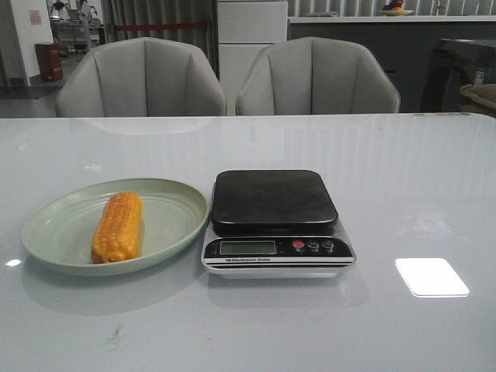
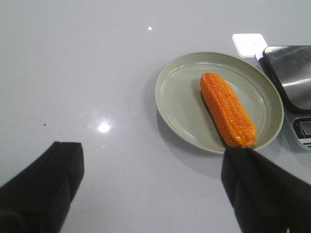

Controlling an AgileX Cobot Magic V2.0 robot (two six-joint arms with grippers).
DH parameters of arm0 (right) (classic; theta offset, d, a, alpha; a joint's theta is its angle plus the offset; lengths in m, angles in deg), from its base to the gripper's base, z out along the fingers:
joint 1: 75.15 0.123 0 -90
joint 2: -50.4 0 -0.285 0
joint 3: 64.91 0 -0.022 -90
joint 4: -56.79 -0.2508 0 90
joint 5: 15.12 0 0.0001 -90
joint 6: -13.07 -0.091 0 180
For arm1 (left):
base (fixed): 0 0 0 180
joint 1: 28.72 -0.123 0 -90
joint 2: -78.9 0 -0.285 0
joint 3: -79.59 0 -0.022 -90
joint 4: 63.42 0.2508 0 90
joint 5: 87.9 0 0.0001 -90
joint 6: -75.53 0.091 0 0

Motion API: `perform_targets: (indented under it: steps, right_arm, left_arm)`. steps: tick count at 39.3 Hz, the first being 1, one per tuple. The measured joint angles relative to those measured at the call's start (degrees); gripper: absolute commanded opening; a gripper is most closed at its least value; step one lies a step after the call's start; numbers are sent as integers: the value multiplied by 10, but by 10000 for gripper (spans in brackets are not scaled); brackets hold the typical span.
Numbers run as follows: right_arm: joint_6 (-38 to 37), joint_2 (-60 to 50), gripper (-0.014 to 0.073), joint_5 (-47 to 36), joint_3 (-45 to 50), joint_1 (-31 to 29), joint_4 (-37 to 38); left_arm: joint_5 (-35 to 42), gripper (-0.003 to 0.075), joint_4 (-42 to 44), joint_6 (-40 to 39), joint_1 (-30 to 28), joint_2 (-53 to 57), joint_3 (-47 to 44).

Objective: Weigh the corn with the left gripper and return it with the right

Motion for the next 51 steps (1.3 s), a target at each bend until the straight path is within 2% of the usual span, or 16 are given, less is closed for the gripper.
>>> perform_targets:
  steps: [7,27,45,48,51]
  right_arm:
    - [0,0,179,0,0,0,0]
    - [0,0,179,0,0,0,0]
    - [0,0,179,0,0,0,0]
    - [0,0,179,0,0,0,0]
    - [0,0,179,0,0,0,0]
  left_arm:
    - [-21,629,-43,12,9,-115,57]
    - [4,629,-53,-14,164,-481,223]
    - [-26,625,-52,-53,176,-675,345]
    - [-28,586,-49,-68,176,-697,351]
    - [-33,466,-48,-77,176,-714,358]
